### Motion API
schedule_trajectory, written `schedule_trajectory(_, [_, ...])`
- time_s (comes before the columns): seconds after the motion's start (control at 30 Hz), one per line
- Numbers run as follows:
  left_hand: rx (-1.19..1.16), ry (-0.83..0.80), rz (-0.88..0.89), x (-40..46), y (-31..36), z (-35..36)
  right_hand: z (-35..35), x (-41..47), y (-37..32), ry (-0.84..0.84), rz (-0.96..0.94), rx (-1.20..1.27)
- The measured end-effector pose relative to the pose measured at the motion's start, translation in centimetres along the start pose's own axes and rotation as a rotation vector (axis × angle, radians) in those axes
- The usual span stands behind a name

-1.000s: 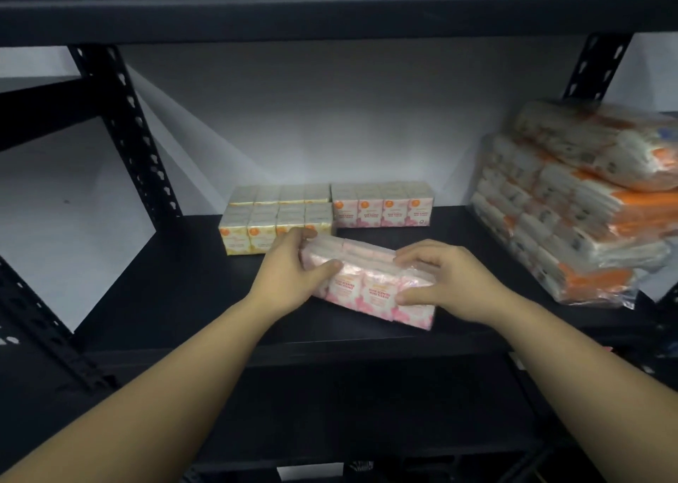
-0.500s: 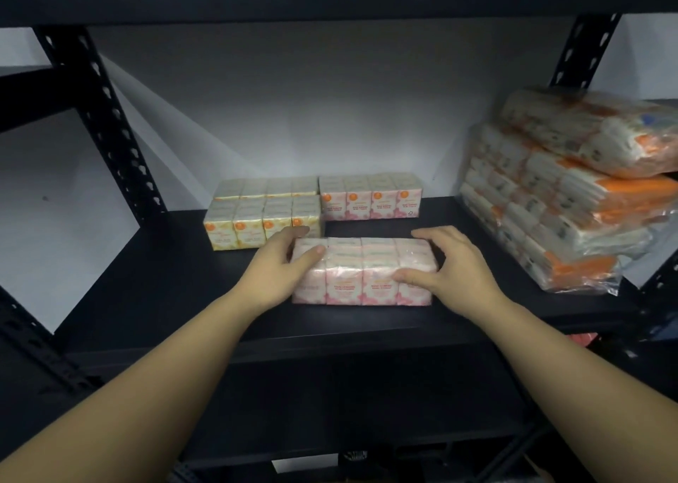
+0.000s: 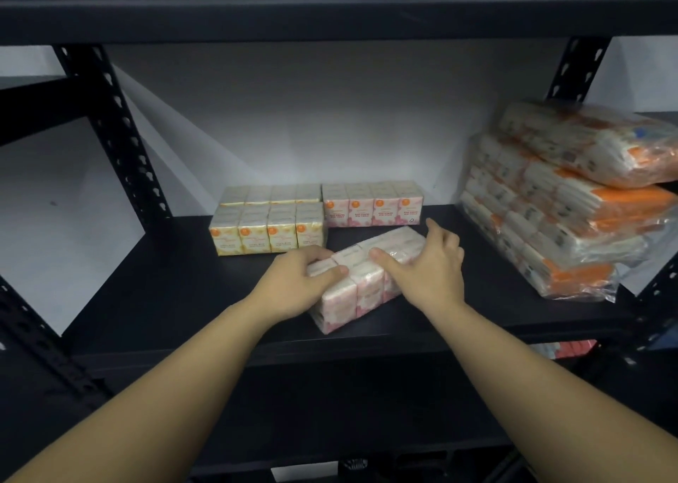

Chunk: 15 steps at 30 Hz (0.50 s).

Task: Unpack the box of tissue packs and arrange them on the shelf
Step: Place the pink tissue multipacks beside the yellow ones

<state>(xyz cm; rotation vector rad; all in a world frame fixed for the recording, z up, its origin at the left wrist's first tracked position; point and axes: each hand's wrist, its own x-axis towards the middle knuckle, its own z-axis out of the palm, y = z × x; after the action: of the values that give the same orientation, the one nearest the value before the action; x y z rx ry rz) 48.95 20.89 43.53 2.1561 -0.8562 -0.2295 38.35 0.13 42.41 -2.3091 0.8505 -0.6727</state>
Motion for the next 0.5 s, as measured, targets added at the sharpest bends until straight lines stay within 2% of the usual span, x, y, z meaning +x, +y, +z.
schedule_trajectory(0.1, [-0.096, -0.003, 0.059, -1.7, 0.4, 0.9, -0.5, 1.5, -0.2, -0.056, 0.059, 0.020])
schedule_trajectory(0.2, [-0.142, -0.026, 0.098, -2.0, 0.8, 1.4, -1.0, 2.6, -0.6, -0.185, 0.097, 0.078])
schedule_trajectory(0.4, [-0.066, 0.083, 0.142, 2.7, 1.5, 1.6, -3.2, -0.1, -1.0, -0.345, 0.039, 0.166])
schedule_trajectory(0.5, [0.044, 0.040, 0.180, 6.0, 2.1, 1.8, -3.1, -2.4, -0.9, -0.374, 0.029, 0.194])
